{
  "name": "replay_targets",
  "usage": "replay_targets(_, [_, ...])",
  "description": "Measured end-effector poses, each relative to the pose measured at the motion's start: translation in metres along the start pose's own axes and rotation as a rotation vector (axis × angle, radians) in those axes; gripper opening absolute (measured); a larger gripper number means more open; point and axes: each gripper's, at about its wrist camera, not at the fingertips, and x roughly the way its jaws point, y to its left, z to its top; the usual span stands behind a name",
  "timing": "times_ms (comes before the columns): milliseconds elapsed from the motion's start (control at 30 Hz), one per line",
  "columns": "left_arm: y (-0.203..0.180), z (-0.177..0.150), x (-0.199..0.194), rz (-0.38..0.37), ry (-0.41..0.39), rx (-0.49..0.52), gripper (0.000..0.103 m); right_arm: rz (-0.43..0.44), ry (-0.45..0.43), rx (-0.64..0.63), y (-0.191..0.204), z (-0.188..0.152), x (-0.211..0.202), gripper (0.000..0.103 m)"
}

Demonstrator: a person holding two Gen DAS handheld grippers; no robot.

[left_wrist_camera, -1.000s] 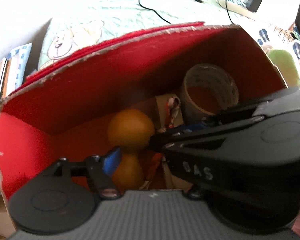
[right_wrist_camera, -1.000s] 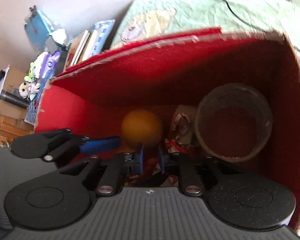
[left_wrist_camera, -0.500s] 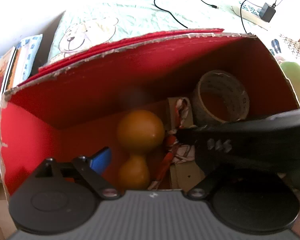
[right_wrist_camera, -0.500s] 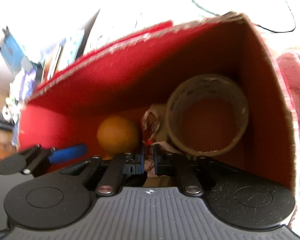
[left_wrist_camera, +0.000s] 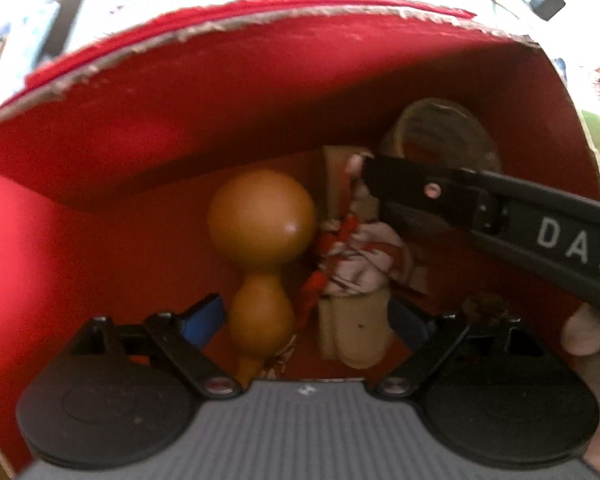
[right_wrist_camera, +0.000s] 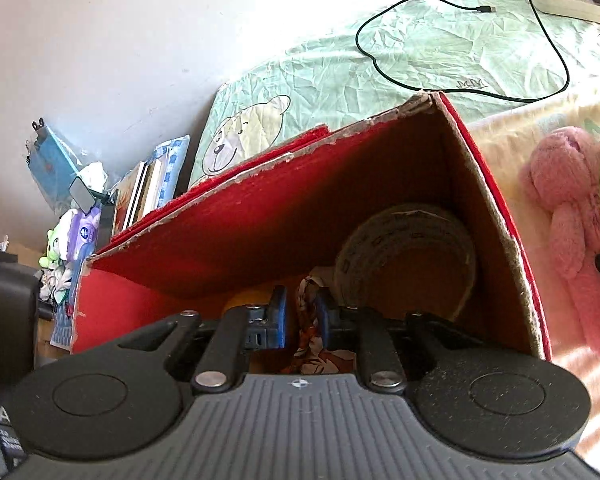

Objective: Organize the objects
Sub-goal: 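Lower the gourd toy into the box beside the sandal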

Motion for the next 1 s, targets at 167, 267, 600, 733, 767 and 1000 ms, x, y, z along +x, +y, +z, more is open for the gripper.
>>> replay_targets(167, [-0.005,-0.007,-0.011,-0.034,-0.063,0.053,0.088,-0.002,-0.004,0.002,0.006,0.001,0.006,0.019])
replay_targets(267, [-0.007,-0.009,-0.012,-0.012,-0.071,0.059,0.088,-0.009,0.001,-0.003,0.004,0.001,0.007,0.019])
replay_targets(600, [-0.017,-0.022,-0.023,0.134,-0.182,0.072,0.091,-0.028,0.034,-0.026,0.010,0.001,0.015,0.020])
replay_targets(733, [-0.008,-0.012,-0.025,0.187,-0.217,0.080,0.091,-0.032,0.033,-0.031,0.011,0.001,0.015,0.020])
replay_targets(767, [-0.008,-0.013,-0.026,0.200,-0.226,0.083,0.091,-0.034,0.034,-0.034,0.011,0.001,0.015,0.020])
replay_targets(1000, [-0.016,-0.008,-0.021,0.243,-0.240,0.083,0.091,-0.049,0.031,-0.051,0.015,-0.001,0.016,0.019])
